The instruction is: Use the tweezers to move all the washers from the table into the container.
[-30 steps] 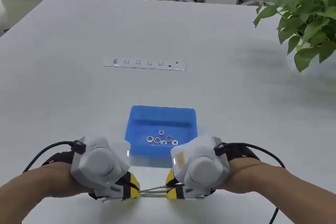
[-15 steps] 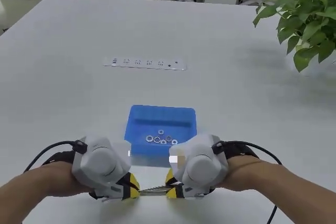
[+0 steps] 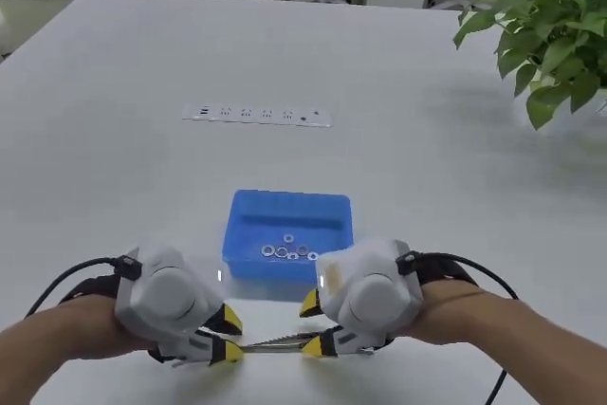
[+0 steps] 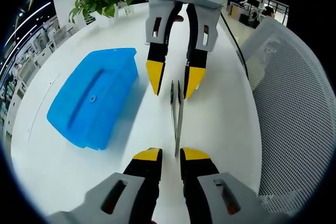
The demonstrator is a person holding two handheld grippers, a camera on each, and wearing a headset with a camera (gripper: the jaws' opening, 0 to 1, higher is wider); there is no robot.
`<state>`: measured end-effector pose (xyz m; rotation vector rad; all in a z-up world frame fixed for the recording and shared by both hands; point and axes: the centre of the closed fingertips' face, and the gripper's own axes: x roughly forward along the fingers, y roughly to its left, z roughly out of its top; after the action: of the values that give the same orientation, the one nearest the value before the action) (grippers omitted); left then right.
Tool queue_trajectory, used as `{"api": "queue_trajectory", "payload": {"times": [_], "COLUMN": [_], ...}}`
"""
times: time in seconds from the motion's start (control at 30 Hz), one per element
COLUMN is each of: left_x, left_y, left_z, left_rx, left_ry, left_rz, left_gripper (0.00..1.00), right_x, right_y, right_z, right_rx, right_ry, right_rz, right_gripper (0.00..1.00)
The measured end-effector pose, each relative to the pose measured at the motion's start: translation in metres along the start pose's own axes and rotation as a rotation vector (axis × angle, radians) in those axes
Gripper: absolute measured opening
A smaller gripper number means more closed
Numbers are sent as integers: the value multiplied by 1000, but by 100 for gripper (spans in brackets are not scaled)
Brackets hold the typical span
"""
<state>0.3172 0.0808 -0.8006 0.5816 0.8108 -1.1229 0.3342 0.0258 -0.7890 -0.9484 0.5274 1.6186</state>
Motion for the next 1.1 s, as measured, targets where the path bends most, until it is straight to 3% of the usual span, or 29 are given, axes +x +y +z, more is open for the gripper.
{"api": "queue_trajectory", "payload": {"times": [0.23,0.5,0.77,1.1], "left_x": [-15,-33,-52,-73], "left_y": [8,18,25,20], "left_z": [10,21,30,46], "left_rx": [-89,-187,-216,-254], "left_ry": [-84,-190,-276,-366], "left_rz": [46,101,170,233], "left_gripper": [26,36,48,68], "right_x": [-18,-44,-66,-90], "right_y": [-11,-25,-34,-39], "right_z": [6,1,-7,-18], "right_rx": [75,209,314,433], "right_ry": [-58,-137,-199,-268], "right_rz": [-71,-168,-273,-372], "right_gripper": [29,40,51,67]}}
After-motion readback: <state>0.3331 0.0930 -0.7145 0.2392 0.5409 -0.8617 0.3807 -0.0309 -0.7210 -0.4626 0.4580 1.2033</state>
